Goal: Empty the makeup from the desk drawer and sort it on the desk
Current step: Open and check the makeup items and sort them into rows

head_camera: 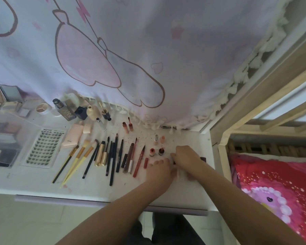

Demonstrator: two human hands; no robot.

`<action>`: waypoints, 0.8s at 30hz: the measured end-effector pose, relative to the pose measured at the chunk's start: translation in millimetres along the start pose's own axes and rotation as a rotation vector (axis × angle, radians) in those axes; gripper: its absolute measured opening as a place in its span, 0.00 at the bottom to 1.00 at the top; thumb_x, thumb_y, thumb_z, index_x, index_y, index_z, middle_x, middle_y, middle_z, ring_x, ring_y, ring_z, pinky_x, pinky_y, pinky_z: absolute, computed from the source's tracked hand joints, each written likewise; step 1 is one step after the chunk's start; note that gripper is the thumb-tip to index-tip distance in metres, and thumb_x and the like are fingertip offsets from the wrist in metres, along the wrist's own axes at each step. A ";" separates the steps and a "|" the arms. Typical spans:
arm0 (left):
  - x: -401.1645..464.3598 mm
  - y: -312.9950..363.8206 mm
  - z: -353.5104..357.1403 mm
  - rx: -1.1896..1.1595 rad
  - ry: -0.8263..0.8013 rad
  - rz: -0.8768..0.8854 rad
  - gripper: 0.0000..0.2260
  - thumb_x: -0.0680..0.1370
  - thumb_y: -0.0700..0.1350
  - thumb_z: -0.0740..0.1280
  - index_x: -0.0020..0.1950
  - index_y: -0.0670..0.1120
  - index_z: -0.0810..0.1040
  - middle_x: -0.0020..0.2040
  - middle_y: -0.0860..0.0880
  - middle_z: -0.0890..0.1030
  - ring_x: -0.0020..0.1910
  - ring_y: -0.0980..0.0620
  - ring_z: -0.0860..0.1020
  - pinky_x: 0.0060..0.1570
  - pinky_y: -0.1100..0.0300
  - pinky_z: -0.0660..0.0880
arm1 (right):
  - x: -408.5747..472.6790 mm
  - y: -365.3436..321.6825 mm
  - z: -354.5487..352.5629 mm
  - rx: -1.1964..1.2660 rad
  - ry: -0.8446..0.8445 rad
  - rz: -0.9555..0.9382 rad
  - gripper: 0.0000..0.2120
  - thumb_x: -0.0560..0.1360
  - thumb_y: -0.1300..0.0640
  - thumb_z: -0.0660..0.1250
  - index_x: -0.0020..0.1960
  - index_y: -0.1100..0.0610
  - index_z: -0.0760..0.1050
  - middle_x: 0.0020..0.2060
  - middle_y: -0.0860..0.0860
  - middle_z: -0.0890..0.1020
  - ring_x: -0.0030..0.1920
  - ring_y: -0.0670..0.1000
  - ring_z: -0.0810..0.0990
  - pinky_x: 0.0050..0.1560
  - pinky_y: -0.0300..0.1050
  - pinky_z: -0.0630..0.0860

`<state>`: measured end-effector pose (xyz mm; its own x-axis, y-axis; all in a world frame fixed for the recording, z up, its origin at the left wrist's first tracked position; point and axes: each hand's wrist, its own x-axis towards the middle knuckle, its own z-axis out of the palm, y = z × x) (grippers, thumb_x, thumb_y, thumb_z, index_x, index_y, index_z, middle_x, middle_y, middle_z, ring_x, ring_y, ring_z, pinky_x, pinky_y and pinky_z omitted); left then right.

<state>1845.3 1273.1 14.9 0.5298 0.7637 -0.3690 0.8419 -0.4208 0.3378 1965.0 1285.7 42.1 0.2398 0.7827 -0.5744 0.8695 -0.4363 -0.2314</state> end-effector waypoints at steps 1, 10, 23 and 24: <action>3.8 3.3 2.5 0.014 -0.011 -0.010 0.16 0.81 0.55 0.53 0.59 0.46 0.70 0.54 0.46 0.78 0.52 0.46 0.76 0.51 0.53 0.69 | -0.7 -3.0 3.7 0.007 -0.007 0.017 0.14 0.80 0.52 0.57 0.56 0.61 0.73 0.51 0.57 0.78 0.52 0.57 0.77 0.47 0.45 0.70; -7.3 -19.3 0.3 -0.074 0.016 0.043 0.13 0.80 0.53 0.57 0.54 0.46 0.74 0.49 0.48 0.75 0.47 0.50 0.74 0.47 0.57 0.72 | -12.0 6.8 -0.2 0.293 -0.175 0.024 0.15 0.79 0.52 0.59 0.39 0.60 0.73 0.33 0.53 0.80 0.33 0.51 0.77 0.37 0.41 0.74; -40.6 -47.7 -58.1 -0.352 -0.065 0.202 0.11 0.80 0.50 0.60 0.57 0.47 0.77 0.45 0.50 0.78 0.42 0.54 0.75 0.45 0.60 0.73 | -60.5 -0.4 -19.3 0.655 -0.289 -0.167 0.10 0.81 0.49 0.58 0.56 0.54 0.70 0.46 0.49 0.82 0.42 0.45 0.81 0.37 0.37 0.75; -42.9 -48.3 -59.9 -0.339 -0.049 0.218 0.11 0.80 0.50 0.60 0.59 0.48 0.77 0.46 0.51 0.78 0.43 0.54 0.75 0.46 0.60 0.73 | -61.4 -2.4 -20.3 0.586 -0.290 -0.144 0.13 0.81 0.47 0.55 0.54 0.55 0.71 0.42 0.48 0.83 0.37 0.45 0.80 0.35 0.36 0.74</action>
<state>1775.8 1290.0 66.3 0.7035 0.6467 -0.2946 0.6316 -0.3790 0.6764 1956.9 1247.6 93.9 -0.0582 0.7355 -0.6750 0.4864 -0.5696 -0.6625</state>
